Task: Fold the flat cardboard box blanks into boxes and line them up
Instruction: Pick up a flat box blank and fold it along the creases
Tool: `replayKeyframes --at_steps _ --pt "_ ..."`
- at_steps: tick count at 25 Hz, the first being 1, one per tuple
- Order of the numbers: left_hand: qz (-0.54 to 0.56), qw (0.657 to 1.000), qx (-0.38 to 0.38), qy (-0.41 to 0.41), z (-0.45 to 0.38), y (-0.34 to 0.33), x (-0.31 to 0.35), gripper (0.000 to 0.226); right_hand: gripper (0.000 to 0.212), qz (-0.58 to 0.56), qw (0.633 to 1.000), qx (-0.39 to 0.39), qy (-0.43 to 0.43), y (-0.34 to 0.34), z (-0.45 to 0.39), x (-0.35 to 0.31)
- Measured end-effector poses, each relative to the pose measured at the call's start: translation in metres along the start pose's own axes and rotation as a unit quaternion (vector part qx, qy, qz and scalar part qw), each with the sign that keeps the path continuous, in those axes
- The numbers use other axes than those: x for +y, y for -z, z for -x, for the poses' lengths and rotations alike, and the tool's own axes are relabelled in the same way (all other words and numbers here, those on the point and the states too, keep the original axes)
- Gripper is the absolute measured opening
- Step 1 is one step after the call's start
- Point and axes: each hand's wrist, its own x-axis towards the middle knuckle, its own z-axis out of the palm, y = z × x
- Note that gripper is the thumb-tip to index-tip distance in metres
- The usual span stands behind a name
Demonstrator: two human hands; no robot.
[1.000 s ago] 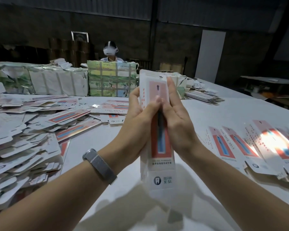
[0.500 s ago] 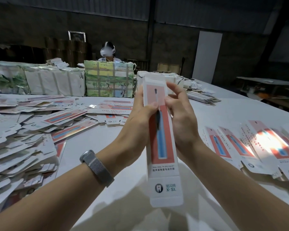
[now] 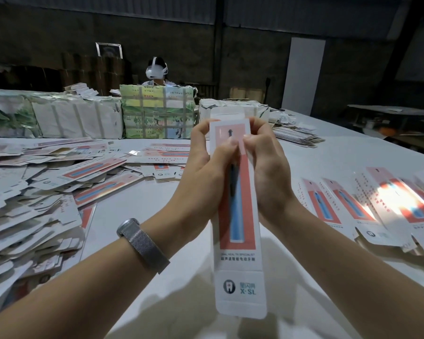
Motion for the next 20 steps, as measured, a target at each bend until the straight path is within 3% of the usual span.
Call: replayKeyframes --at_steps 7,13,20 --pt "0.000 1.000 -0.003 0.013 -0.002 0.001 0.003 0.017 0.023 0.036 0.999 0.012 0.024 0.006 -0.005 -0.001" --pt "-0.051 0.998 -0.007 0.025 -0.007 0.006 0.002 0.045 0.036 0.013 0.999 0.030 0.009 0.010 -0.012 -0.004" --pt "-0.038 0.997 0.016 0.060 -0.010 0.008 0.005 0.008 0.015 0.025 0.996 0.081 -0.022 -0.006 -0.017 0.001"
